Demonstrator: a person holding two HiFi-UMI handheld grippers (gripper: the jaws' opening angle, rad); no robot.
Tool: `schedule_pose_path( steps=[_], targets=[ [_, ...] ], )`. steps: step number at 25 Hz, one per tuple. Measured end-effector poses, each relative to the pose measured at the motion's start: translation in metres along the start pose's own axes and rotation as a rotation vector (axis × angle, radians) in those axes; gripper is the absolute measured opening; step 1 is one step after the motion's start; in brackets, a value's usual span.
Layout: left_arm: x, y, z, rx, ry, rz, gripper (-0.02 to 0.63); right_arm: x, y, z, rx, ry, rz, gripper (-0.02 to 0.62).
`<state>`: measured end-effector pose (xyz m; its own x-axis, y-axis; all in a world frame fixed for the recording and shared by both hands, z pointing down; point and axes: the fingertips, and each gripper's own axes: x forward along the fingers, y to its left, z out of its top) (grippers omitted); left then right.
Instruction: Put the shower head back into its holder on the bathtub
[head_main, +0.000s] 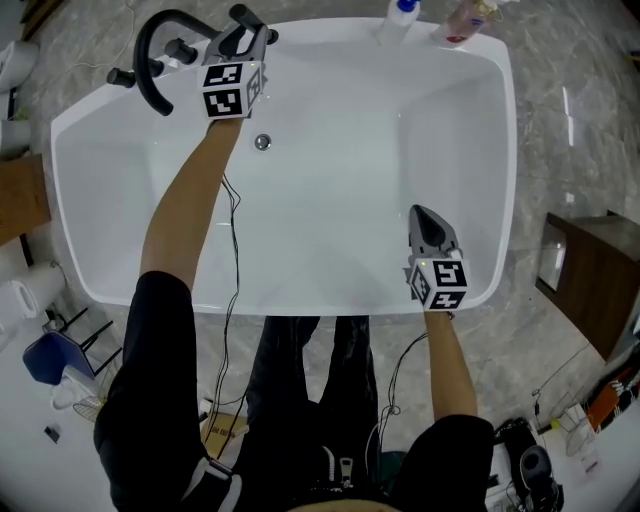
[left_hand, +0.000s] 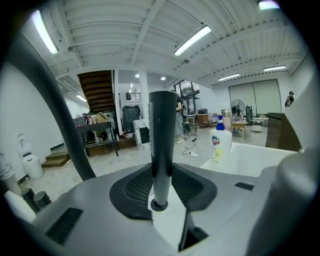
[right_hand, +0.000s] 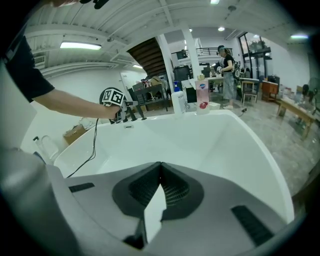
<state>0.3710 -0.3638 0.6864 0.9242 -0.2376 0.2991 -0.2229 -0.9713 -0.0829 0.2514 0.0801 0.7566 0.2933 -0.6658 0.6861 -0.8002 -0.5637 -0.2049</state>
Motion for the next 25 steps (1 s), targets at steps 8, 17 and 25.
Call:
schedule_pose_path(
  steps=[8,17,25],
  targets=[
    [0.02,0.007,-0.012,-0.014,0.027,-0.006,0.132,-0.005,0.005,-0.021,0.036,0.014,-0.007,0.009],
    [0.036,0.023,-0.012,-0.094,0.025,0.037,0.132,-0.009,0.011,-0.035,0.043,0.03,-0.005,0.009],
    [0.033,0.018,-0.022,-0.115,0.062,0.019,0.132,-0.014,0.017,-0.04,0.042,0.036,-0.002,0.009]
  ],
)
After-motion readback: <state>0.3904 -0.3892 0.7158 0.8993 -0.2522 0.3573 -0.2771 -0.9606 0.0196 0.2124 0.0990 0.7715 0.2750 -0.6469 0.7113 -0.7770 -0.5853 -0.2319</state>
